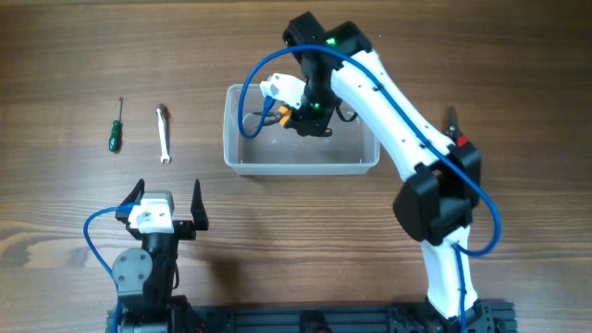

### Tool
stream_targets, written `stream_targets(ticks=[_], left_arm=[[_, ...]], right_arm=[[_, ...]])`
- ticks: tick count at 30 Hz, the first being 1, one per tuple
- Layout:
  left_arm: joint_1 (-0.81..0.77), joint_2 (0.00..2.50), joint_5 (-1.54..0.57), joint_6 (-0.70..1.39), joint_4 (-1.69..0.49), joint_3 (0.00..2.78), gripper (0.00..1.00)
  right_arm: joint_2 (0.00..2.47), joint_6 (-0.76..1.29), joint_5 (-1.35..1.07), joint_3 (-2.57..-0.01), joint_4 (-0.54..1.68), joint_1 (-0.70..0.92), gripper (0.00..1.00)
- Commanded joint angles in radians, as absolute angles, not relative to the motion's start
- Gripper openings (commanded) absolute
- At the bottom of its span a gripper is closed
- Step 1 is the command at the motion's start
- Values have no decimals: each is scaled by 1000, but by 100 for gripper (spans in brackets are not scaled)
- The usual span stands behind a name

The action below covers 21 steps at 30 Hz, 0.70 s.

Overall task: Pack container
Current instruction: 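Lift the pliers and carry them over the clear container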

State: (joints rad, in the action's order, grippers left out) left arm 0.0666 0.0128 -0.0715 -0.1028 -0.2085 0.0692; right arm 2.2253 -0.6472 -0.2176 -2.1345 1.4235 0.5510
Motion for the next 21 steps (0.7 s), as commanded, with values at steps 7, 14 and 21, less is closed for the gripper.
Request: stream_targets(ticks=[7,14,21], left_arm=[[62,5,-62,-93,-206,63,100],[62,5,-62,-93,-206,63,100],[62,5,-62,-93,-206,63,100]], right_arm=[[2307,-614,-250,-2151,1399,551,5],[2366,-602,-285,-2151,1386,551,4],[2384,-601,-290,-2151,1363,551,5]])
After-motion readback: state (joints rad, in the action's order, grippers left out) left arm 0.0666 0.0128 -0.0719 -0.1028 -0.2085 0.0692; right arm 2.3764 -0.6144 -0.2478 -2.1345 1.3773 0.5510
